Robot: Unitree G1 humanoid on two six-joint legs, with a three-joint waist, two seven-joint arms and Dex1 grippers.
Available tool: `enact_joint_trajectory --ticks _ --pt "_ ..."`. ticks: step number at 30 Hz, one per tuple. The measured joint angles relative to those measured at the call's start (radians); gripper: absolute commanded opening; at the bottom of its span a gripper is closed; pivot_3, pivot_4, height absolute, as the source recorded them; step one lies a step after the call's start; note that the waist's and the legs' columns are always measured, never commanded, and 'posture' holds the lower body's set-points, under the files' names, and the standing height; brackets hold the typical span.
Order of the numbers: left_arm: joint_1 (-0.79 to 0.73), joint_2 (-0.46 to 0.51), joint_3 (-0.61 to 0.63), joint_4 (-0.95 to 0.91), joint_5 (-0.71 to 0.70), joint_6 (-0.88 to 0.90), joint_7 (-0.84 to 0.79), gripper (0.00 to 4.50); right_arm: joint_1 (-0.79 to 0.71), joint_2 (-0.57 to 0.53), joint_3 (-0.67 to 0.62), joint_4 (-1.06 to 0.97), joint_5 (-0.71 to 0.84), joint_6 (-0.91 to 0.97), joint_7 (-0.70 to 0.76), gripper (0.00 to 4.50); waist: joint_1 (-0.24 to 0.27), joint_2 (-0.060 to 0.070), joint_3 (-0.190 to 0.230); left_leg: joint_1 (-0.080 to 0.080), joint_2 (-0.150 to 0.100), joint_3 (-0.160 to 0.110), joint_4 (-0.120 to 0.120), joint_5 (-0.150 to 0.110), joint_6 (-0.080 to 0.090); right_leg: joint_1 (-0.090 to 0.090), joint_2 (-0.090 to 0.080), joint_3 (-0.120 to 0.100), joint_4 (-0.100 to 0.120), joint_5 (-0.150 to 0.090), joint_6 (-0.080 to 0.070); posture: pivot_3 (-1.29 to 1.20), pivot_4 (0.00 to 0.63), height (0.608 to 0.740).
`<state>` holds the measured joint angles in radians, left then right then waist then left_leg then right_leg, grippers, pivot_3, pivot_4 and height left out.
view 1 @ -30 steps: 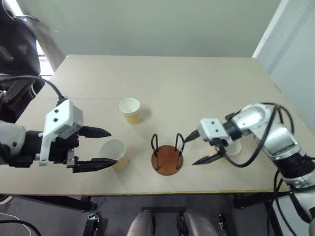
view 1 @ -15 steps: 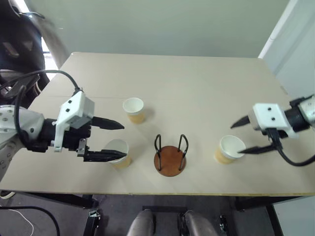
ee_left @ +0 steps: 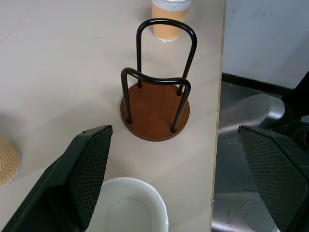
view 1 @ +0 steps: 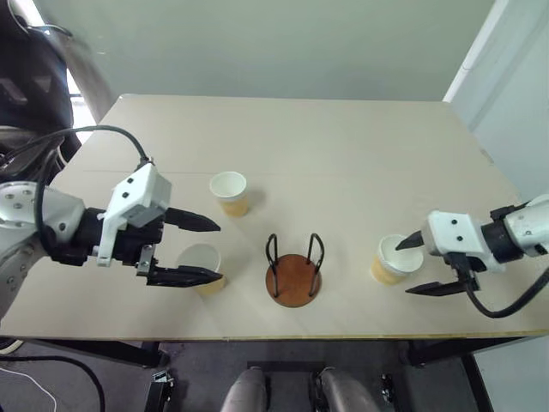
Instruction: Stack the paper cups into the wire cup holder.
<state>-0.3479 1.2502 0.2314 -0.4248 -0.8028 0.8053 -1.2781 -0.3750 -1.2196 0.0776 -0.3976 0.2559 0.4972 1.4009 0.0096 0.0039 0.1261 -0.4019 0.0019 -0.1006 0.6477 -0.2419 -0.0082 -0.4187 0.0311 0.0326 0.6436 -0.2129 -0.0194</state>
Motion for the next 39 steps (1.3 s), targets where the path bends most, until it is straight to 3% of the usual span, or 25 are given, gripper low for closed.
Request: enact_joint_trajectory --ticks 8,9,13,20,25,30,39 --pt "0.019 0.005 0.032 -0.019 -0.002 0.016 0.009 4.50 0.001 0.044 0.065 0.054 -0.049 -0.029 -0.029 3.88 0.000 0.000 0.000 0.000 0.000 0.000 0.000 0.000 0.000 0.000 0.000 0.000 0.000 0.000 0.000 0.00 0.150 0.740" --pt "0.022 0.005 0.032 -0.023 -0.002 0.021 0.015 4.50 -0.003 0.049 0.070 0.062 -0.056 -0.033 -0.031 3.71 0.000 0.000 0.000 0.000 0.000 0.000 0.000 0.000 0.000 0.000 0.000 0.000 0.000 0.000 0.000 0.00 0.150 0.740" --pt "0.028 0.005 0.033 -0.029 -0.002 0.026 0.023 4.50 -0.020 0.067 0.092 0.081 -0.071 -0.044 -0.036 2.62 0.000 0.000 0.000 0.000 0.000 0.000 0.000 0.000 0.000 0.000 0.000 0.000 0.000 0.000 0.000 0.00 0.150 0.740" --pt "0.030 0.005 0.051 -0.037 -0.009 0.029 0.031 4.50 -0.036 0.074 0.103 0.112 -0.093 -0.066 -0.031 0.02 0.000 0.000 0.000 0.000 0.000 0.000 0.000 0.000 0.001 0.000 0.000 0.000 0.000 0.001 0.000 0.00 0.150 0.740" --pt "0.025 0.010 0.107 -0.025 -0.032 0.030 0.032 4.50 -0.047 0.077 0.107 0.115 -0.102 -0.072 -0.022 0.02 0.000 0.000 0.000 0.001 0.000 0.000 0.000 0.000 0.001 0.000 0.000 0.000 0.001 0.001 0.000 0.00 0.150 0.740" --pt "0.024 0.101 0.180 -0.002 -0.031 0.030 -0.032 4.50 -0.048 0.077 0.111 0.118 -0.105 -0.077 -0.014 0.02 0.000 0.000 0.000 0.000 0.000 0.000 0.000 -0.001 0.001 0.000 0.000 0.000 0.000 0.001 0.000 0.00 0.150 0.740" --pt "-0.028 0.170 0.197 0.031 -0.047 0.031 -0.093 4.50 -0.078 0.085 0.133 0.151 -0.122 -0.101 0.004 0.02 -0.001 -0.001 0.000 0.001 0.000 0.000 0.000 -0.001 0.001 0.000 0.000 0.000 0.001 0.001 -0.001 0.00 0.150 0.740"
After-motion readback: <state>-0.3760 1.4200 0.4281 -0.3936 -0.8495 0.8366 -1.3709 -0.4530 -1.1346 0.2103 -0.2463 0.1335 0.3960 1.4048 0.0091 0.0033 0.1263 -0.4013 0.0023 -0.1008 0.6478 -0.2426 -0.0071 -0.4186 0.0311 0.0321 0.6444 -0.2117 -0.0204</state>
